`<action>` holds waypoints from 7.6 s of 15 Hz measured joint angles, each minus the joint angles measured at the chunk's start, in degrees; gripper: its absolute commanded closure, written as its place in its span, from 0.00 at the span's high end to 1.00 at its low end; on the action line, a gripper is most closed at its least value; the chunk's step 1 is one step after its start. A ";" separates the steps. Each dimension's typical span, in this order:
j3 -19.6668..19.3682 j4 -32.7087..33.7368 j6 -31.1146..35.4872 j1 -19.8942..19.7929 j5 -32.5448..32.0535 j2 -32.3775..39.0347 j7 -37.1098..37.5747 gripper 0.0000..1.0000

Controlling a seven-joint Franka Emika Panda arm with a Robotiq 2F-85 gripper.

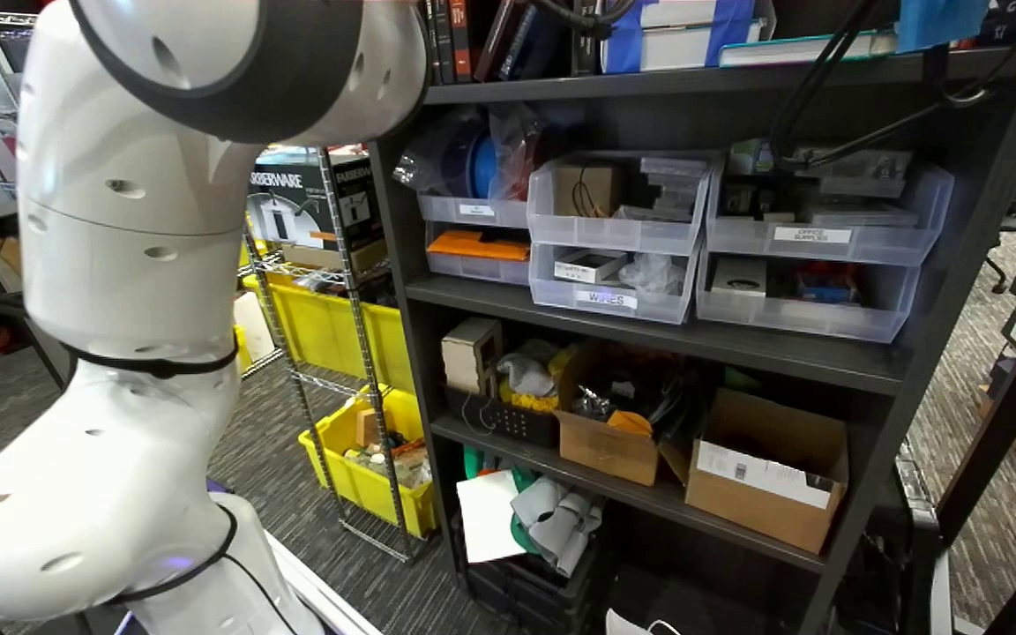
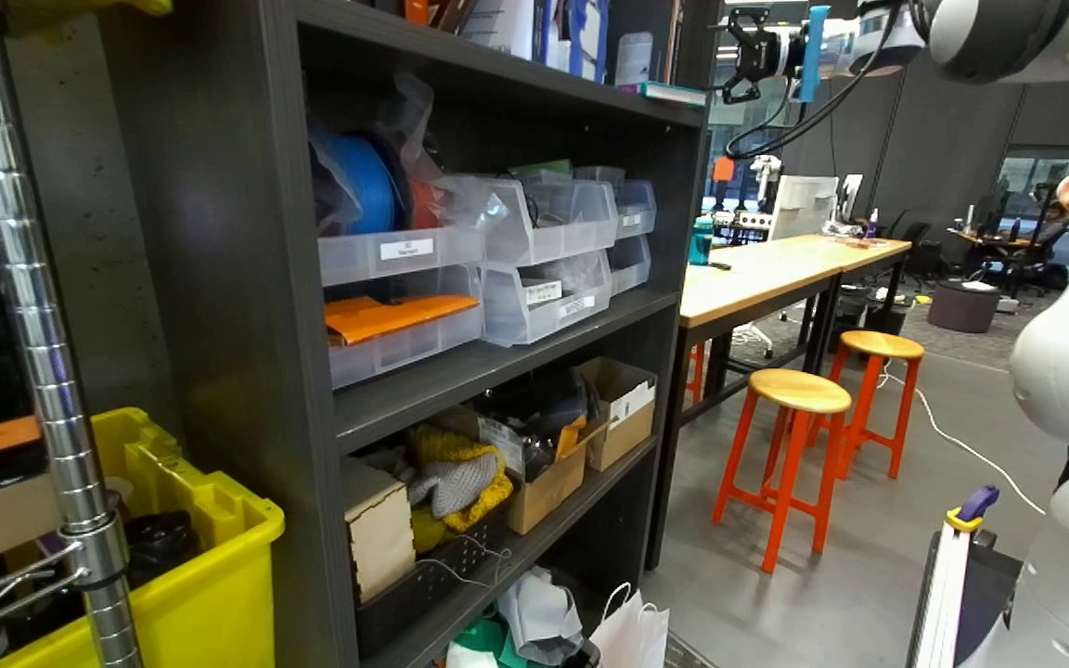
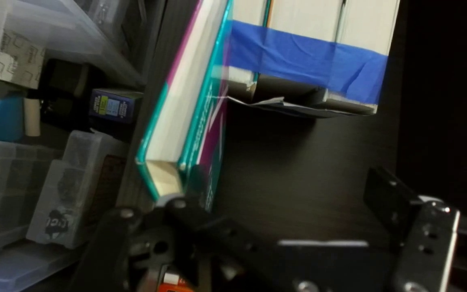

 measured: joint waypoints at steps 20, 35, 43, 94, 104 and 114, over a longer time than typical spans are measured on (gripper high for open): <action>-1.42 -0.28 3.04 0.57 -6.98 -3.08 -0.41 1.00; -1.87 -3.22 4.34 -0.47 -7.84 -4.02 -1.14 1.00; -1.73 -2.65 4.17 -0.92 -7.13 -2.49 -1.09 1.00; 2.47 3.59 1.07 -2.02 -7.60 1.72 0.05 0.03; 2.36 6.26 4.05 -0.81 -13.53 1.46 0.05 0.03; 2.29 7.23 8.13 1.46 -21.08 -0.17 0.06 0.03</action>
